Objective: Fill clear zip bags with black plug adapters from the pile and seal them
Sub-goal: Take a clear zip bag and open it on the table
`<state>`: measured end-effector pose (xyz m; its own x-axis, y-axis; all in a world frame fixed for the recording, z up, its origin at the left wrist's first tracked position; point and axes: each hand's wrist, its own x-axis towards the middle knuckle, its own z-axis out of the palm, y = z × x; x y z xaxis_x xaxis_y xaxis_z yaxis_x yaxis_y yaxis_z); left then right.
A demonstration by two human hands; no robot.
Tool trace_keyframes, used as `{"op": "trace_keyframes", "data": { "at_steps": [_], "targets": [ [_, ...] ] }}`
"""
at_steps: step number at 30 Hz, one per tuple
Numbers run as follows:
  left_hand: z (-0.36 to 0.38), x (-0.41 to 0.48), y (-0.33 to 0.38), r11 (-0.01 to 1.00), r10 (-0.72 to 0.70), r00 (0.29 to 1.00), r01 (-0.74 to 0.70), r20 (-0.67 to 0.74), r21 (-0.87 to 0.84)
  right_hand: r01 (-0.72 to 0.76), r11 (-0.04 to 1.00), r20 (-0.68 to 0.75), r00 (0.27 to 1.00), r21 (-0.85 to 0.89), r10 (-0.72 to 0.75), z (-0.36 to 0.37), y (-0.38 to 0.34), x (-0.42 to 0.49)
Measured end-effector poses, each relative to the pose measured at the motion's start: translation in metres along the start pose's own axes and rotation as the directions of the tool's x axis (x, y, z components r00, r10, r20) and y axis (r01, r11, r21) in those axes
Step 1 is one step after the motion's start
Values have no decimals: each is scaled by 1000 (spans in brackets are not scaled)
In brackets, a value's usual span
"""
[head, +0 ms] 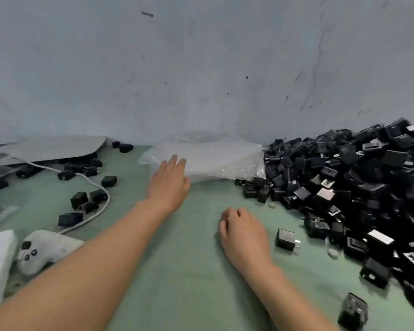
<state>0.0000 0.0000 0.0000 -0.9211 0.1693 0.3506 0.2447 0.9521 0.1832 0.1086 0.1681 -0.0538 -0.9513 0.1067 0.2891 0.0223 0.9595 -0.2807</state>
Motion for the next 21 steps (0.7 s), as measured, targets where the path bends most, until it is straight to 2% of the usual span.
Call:
{"op": "trace_keyframes", "data": {
  "at_steps": [2, 4, 7, 9, 11, 12, 13, 15, 16, 17, 18, 19, 20, 21],
  "targets": [
    [10, 23, 2, 984, 27, 1000, -29, 15, 174, 5, 1000, -53, 999, 24, -4, 6, 3, 3],
    [15, 42, 3, 959, -21, 998, 2, 67, 282, 16, 1000, -77, 997, 12, -15, 8, 3, 2],
    [20, 50, 4, 901, 14, 1000, -13, 3, 434, 10, 999, -78, 997, 34, -7, 9, 4, 4],
    [12, 39, 6, 925, 99, 986, -43, -131, 378, -5, 994, -85, 996, 109, 15, 7, 8, 7],
    [-3, 7, 4, 955, 193, 948, -124, -251, 268, -75, 937, -74, 991, 342, 107, 3, 11, 8],
    [-11, -15, 1, 964, 226, 928, -169, -295, 207, -129, 840, -53, 981, 527, 184, 0, 12, 7],
    [-19, -41, -3, 971, 228, 929, -196, -292, 135, -179, 691, -21, 963, 700, 270, -6, 14, 5],
    [-37, -91, -16, 977, 213, 949, -204, -234, 62, -242, 296, 93, 893, 924, 440, -25, 16, -3],
    [-43, -112, -25, 975, 217, 957, -204, -194, 84, -271, 72, 203, 849, 960, 488, -37, 18, -8],
    [-50, -131, -33, 968, 231, 965, -215, -125, 130, -289, -99, 300, 820, 952, 487, -47, 21, -17],
    [-55, -147, -41, 964, 212, 977, -205, -24, 171, -296, -211, 362, 815, 931, 452, -57, 23, -29],
    [-59, -160, -48, 962, 173, 981, -187, 88, 199, -309, -243, 387, 823, 919, 416, -64, 25, -42],
    [-65, -171, -54, 969, 129, 974, -164, 189, 187, -339, -227, 404, 831, 913, 382, -70, 27, -57],
    [-71, -179, -58, 977, 99, 958, -145, 270, 156, -389, -154, 418, 835, 908, 359, -72, 28, -71]
  ]
}}
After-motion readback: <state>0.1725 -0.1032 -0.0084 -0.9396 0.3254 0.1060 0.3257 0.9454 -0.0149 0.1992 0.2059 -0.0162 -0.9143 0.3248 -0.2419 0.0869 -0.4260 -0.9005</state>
